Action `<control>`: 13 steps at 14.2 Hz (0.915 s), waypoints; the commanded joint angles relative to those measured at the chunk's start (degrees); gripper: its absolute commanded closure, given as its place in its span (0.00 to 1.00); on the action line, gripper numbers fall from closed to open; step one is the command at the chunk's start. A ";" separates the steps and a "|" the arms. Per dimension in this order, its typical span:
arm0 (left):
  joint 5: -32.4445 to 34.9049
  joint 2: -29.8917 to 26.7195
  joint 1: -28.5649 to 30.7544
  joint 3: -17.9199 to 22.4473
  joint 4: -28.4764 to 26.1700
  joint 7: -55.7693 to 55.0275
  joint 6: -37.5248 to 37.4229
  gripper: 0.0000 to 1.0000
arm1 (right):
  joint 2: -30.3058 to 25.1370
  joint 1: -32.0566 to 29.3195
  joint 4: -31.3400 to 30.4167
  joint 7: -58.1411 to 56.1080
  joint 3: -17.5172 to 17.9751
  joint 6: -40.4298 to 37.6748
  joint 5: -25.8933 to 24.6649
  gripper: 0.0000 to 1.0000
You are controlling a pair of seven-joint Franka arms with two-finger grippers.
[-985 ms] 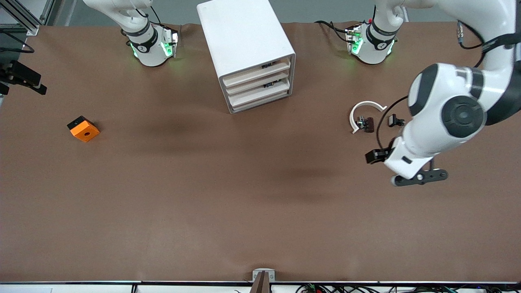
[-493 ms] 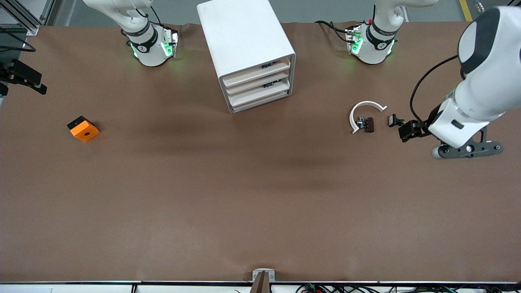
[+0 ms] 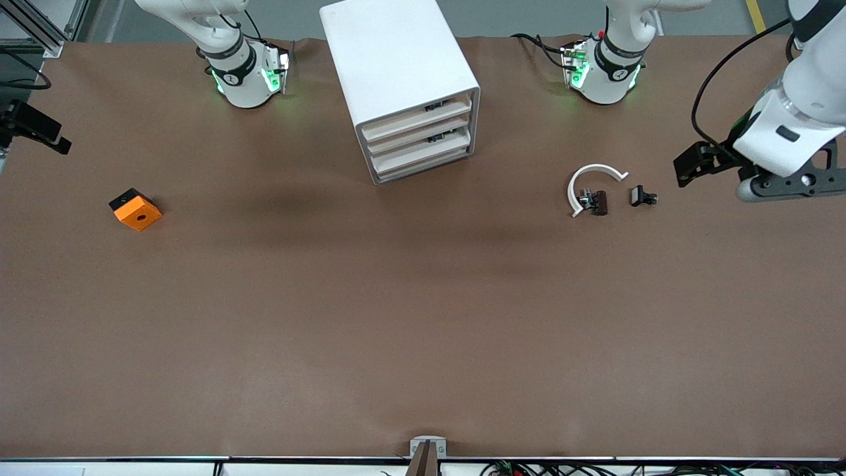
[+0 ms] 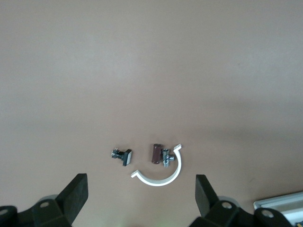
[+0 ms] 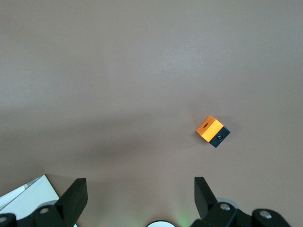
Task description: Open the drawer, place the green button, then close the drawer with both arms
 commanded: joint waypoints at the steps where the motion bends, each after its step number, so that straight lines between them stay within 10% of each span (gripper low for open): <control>1: -0.38 -7.02 3.69 -3.65 -7.53 1.86 0.87 0.00 | -1.53 -0.57 -0.91 0.85 0.60 0.26 0.72 0.00; 13: -0.47 -9.15 7.02 -4.71 -8.25 4.92 0.86 0.00 | -3.03 -0.30 -1.79 -3.28 0.51 0.97 0.81 0.00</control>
